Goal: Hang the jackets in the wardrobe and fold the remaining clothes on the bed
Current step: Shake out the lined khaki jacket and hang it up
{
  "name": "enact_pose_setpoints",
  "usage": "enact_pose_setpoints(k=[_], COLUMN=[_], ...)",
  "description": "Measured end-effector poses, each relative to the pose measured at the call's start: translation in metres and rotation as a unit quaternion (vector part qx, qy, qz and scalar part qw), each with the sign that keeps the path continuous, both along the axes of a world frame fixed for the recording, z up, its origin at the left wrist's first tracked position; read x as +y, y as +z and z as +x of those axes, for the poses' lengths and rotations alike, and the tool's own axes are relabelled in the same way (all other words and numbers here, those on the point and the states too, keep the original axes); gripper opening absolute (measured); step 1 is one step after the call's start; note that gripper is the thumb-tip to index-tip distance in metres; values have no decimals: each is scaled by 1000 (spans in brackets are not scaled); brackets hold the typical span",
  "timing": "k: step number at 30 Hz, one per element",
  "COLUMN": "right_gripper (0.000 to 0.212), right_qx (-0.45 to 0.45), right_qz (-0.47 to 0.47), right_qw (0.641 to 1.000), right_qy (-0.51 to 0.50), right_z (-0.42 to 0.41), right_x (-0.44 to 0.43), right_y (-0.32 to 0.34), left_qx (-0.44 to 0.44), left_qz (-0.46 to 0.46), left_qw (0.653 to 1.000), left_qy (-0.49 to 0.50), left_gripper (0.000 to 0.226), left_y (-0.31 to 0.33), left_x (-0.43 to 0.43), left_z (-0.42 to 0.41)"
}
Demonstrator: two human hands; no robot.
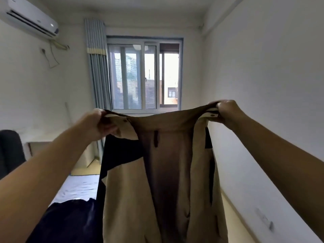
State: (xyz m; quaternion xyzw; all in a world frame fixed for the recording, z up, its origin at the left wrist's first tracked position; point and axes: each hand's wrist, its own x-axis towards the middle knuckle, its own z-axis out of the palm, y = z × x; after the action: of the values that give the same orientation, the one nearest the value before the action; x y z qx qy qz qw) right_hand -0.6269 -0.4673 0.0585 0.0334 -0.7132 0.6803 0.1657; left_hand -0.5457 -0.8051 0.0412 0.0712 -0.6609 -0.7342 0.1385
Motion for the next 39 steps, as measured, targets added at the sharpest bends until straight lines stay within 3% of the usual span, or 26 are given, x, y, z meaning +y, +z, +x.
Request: enact_pose_setpoints(k=[3,9,12,19,22,23,26,30,32,34,39], right_gripper=[37,28,27,26,24,36,67,66,64,60,45], right_qx=[70,137,67,-87,-95,-99,-150,-274,-342,-379,-433], right_qz=[2,4,-5,77,119,140,246,382,441,462,465], right_qw=[997,989,996,992,985,979,935,842,775,737,697], right_qy=[22,59,64,39,77,112,205,265,297,315,333], right_z=[17,31,3,-130,-191,-207,-227,-185,-151,-122,-77], right_x=[1,1,-7,-52,-80,-86,-94,-87,-82,-79,-77], right_y=[23,45,18,-66,-78,-86,-158,-339,-424,-488,-621], left_qx=[65,178,125,-56,-69,-74,-163,-296,-368,-411,-481], left_qz=[102,150,130,92,-15,-70,-231,-334,-348,-343,-295], left_qw=[993,973,983,987,991,992,959,894,857,834,809], left_qy=[9,8,20,118,112,75,27,-29,-97,-135,-167], left_gripper=[30,27,30,31,37,46,59,35,30,27,20], left_y=[15,39,14,-71,-90,-101,-166,-330,-412,-476,-614], left_x=[17,17,20,20,13,10,2,6,17,29,58], left_z=[8,10,-18,-163,-222,-239,-258,-219,-185,-152,-90])
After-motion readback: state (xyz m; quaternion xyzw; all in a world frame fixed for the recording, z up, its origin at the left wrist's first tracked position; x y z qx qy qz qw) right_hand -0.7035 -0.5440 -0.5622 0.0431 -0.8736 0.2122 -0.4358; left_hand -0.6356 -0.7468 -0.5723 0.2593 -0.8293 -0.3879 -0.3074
